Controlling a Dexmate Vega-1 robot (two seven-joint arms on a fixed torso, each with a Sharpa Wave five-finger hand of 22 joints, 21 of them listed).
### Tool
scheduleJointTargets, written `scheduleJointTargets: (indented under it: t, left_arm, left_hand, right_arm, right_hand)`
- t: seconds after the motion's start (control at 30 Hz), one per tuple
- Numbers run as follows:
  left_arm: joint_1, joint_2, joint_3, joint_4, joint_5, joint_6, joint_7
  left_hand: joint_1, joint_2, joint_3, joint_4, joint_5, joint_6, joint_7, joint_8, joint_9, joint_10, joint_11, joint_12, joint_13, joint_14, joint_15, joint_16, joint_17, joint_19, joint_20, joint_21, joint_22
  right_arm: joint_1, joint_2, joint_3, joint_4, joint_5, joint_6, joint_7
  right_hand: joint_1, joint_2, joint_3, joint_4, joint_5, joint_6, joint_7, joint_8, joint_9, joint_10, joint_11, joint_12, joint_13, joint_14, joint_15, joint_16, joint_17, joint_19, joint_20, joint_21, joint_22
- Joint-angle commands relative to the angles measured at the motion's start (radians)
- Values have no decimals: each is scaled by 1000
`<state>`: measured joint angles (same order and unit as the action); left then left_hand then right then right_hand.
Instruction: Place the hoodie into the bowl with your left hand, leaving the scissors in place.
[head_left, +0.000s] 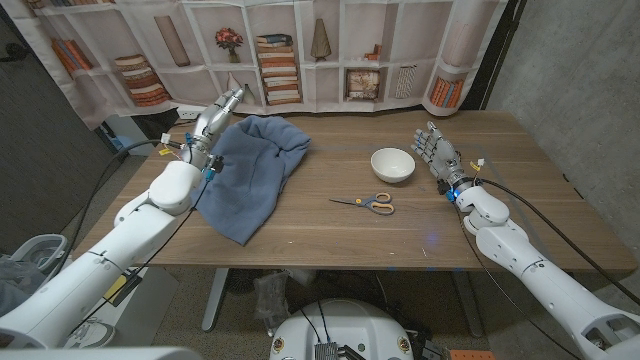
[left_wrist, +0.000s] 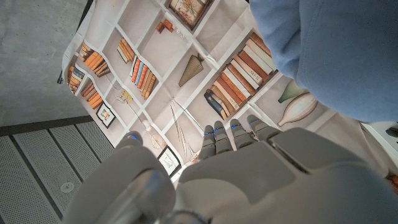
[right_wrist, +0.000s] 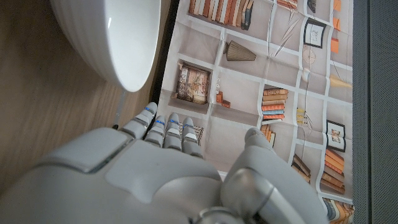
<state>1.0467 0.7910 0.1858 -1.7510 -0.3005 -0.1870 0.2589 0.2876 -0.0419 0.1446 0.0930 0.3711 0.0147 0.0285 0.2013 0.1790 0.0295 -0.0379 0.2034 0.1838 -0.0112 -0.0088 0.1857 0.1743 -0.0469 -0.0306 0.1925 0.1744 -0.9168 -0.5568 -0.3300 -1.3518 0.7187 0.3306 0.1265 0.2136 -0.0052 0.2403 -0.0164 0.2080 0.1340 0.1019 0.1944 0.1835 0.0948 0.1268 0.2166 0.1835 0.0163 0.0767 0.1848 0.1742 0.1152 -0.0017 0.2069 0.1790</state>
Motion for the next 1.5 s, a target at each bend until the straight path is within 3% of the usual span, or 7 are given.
scheduleJointTargets:
  t: [0.03, 0.97, 1.5]
  left_arm:
    - [8, 13, -15, -16, 26, 55, 34]
    - [18, 45, -45, -24, 122, 100, 106]
    - [41, 67, -53, -68, 228, 199, 185]
  left_hand:
    - [12, 1, 2, -4, 7, 6, 6, 5, 6, 8, -1, 6, 2, 1, -1, 5, 5, -8, -16, 6, 4]
    - [23, 5, -3, -9, 11, 25, 2, 9, 6, 21, -17, 7, 3, 15, -8, 7, 5, -3, -22, 7, 4]
    - [29, 5, -7, -11, 13, 36, -5, 9, 6, 32, -20, 8, 3, 26, -15, 8, 5, 1, -23, 8, 4]
  right_arm:
    - [9, 4, -3, 9, 0, 0, 5]
    - [6, -1, -4, -10, -4, -13, -10]
    - [10, -3, -12, -17, -13, -23, -13]
  right_hand:
    - [-2, 9, 0, -7, 2, 8, -2, 1, 3, 5, 0, 0, 2, 1, 3, 1, 6, 7, -2, -1, 4]
    - [-3, 12, -2, -10, 1, 9, 0, 0, 3, 6, 0, -1, 2, 3, 3, 1, 6, 7, -3, -2, 4]
    - [-5, 13, -4, -11, 1, 8, -1, 0, 3, 9, 1, -1, 2, 3, 3, 1, 7, 7, -1, -3, 5]
